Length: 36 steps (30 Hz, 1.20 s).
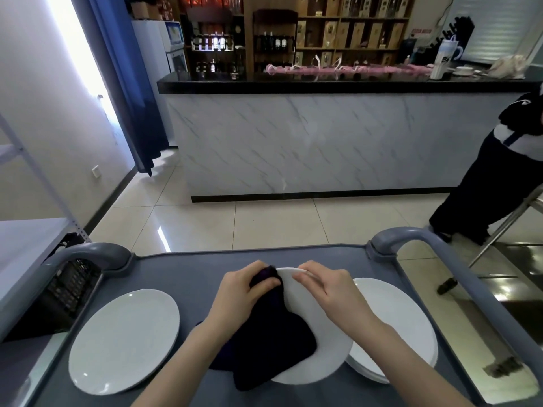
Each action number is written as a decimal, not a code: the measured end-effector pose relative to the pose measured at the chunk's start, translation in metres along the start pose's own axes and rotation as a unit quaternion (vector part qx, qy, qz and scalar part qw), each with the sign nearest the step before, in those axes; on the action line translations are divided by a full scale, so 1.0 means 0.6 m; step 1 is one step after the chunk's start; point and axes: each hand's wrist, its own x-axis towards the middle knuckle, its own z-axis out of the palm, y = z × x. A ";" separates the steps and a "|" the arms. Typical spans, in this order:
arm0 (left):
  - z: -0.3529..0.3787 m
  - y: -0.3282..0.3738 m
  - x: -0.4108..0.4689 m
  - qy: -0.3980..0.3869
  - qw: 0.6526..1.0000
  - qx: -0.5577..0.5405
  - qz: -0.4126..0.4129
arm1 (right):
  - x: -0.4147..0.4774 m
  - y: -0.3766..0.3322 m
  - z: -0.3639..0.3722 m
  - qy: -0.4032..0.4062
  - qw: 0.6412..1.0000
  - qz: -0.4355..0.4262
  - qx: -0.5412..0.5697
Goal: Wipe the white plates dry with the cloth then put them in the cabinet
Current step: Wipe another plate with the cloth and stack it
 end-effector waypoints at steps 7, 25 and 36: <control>-0.019 0.000 -0.009 0.127 0.988 -0.049 -0.071 | -0.020 -0.011 0.022 0.189 0.959 0.100 0.188; -0.022 0.020 0.011 0.002 0.999 0.038 0.010 | -0.012 -0.015 0.009 0.057 0.995 0.013 0.083; -0.038 0.010 -0.023 0.142 0.981 -0.083 -0.101 | -0.018 -0.015 -0.015 0.092 0.983 0.082 0.136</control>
